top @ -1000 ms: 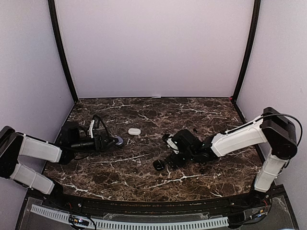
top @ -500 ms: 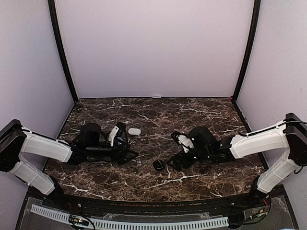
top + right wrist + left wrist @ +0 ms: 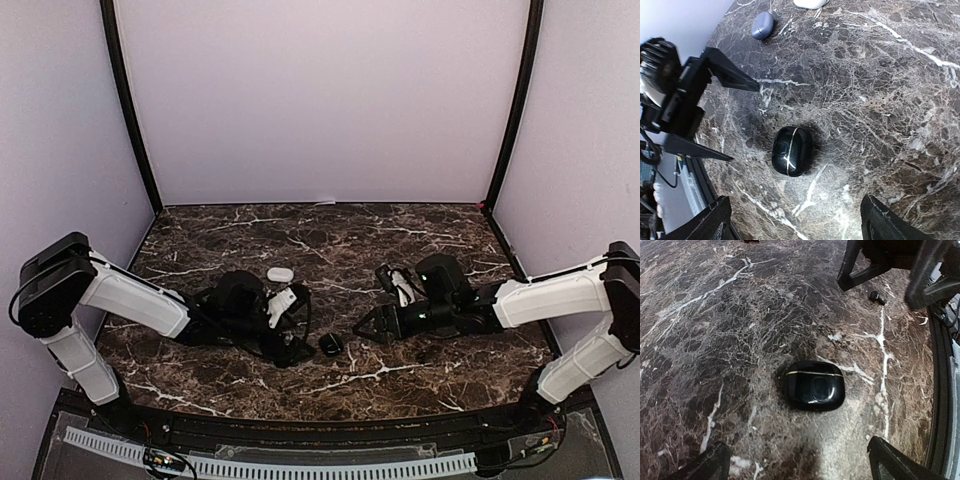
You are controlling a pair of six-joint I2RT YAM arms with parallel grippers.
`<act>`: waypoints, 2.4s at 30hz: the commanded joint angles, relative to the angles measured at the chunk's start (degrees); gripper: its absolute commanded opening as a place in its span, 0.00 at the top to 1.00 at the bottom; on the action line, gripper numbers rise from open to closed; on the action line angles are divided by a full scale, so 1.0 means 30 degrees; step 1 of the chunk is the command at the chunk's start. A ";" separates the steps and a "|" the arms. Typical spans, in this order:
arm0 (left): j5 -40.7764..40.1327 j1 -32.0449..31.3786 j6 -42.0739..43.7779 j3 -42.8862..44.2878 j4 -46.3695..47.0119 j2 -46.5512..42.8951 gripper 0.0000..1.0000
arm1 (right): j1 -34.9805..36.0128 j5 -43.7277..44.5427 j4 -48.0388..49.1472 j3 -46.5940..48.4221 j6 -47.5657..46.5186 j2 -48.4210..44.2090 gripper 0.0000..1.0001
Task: Insert the wireless bluetooth earbuds into the charging case
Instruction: Pick up the charging case from the center of the board.
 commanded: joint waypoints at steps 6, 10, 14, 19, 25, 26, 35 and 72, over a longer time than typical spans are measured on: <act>-0.1391 -0.1091 0.0739 0.2162 -0.2719 0.1666 0.01 | -0.1206 -0.2621 0.3074 -0.1202 0.2489 0.0691 0.11; -0.2157 -0.1418 0.0691 0.3296 -0.3839 0.2845 0.01 | -0.1568 -0.2927 0.3661 -0.1518 0.2584 0.0749 0.11; -0.3195 -0.1873 0.0908 0.4038 -0.4321 0.3756 0.01 | -0.1684 -0.3032 0.4109 -0.1688 0.2561 0.0787 0.11; -0.3792 -0.2129 0.1529 0.4606 -0.4073 0.4670 0.02 | -0.1793 -0.3170 0.3863 -0.1426 0.2328 0.0974 0.12; -0.4360 -0.2557 0.2452 0.4704 -0.3500 0.5298 0.12 | -0.1967 -0.3025 0.3765 -0.1523 0.2123 0.0677 0.12; -0.4665 -0.2611 0.2531 0.4737 -0.3485 0.5375 0.14 | -0.1979 -0.3145 0.3768 -0.1550 0.2083 0.0697 0.12; -0.5191 -0.3394 0.3688 0.4498 -0.2776 0.5607 0.25 | -0.1970 -0.4162 0.4281 -0.1557 0.2094 0.1505 0.13; -0.3498 -0.3812 0.5568 -0.2160 0.4391 -0.2055 0.45 | 0.0996 -0.6946 0.7387 0.1555 0.4814 0.5144 0.45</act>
